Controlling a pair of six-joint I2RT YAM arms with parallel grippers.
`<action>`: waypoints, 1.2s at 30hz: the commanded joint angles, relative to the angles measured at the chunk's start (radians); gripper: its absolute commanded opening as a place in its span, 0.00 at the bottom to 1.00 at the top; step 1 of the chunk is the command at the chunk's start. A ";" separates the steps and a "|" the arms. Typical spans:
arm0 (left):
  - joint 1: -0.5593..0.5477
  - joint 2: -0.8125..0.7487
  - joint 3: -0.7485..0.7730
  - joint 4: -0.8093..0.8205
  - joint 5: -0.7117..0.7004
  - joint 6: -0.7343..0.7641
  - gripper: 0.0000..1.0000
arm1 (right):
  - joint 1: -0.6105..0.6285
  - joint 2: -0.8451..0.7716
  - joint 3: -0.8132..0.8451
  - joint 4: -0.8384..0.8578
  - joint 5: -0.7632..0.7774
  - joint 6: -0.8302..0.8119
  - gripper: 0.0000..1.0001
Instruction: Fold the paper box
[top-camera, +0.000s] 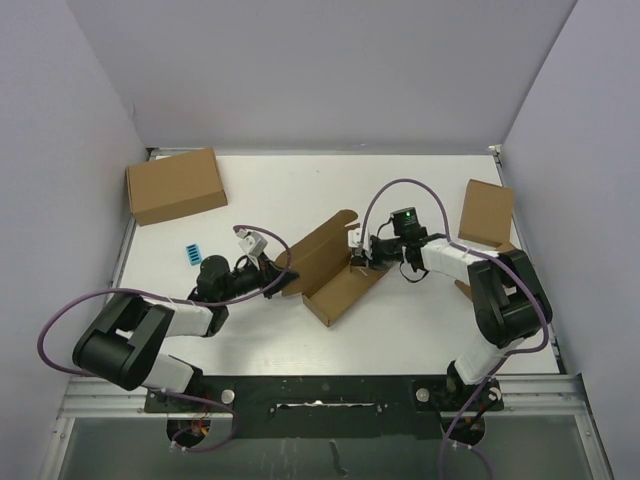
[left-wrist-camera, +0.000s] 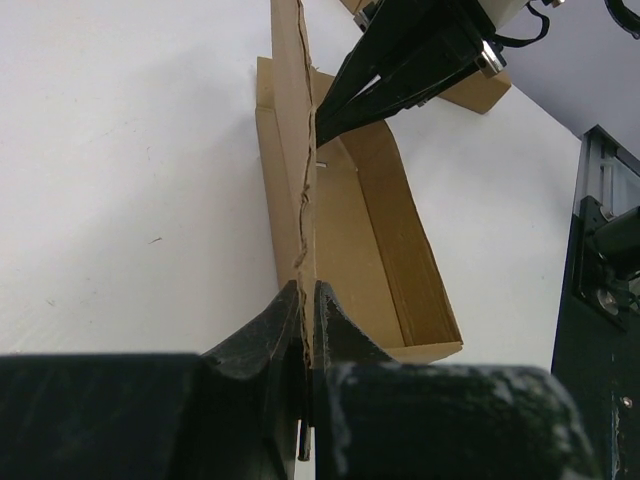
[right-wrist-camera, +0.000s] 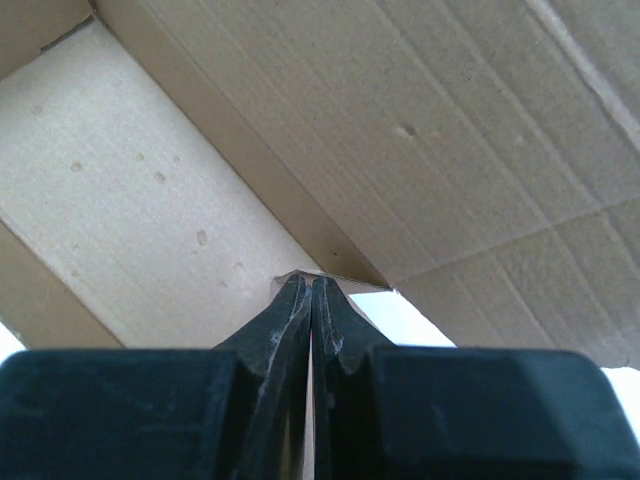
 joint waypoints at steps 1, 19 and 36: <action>0.004 0.023 0.010 0.096 0.045 -0.019 0.00 | 0.010 0.017 0.049 0.069 0.008 0.052 0.00; 0.004 0.089 0.024 0.131 0.071 -0.042 0.00 | 0.105 0.077 0.079 0.144 0.193 0.142 0.00; -0.012 -0.111 0.050 -0.124 -0.090 0.023 0.00 | -0.060 -0.170 0.077 -0.169 -0.143 -0.038 0.23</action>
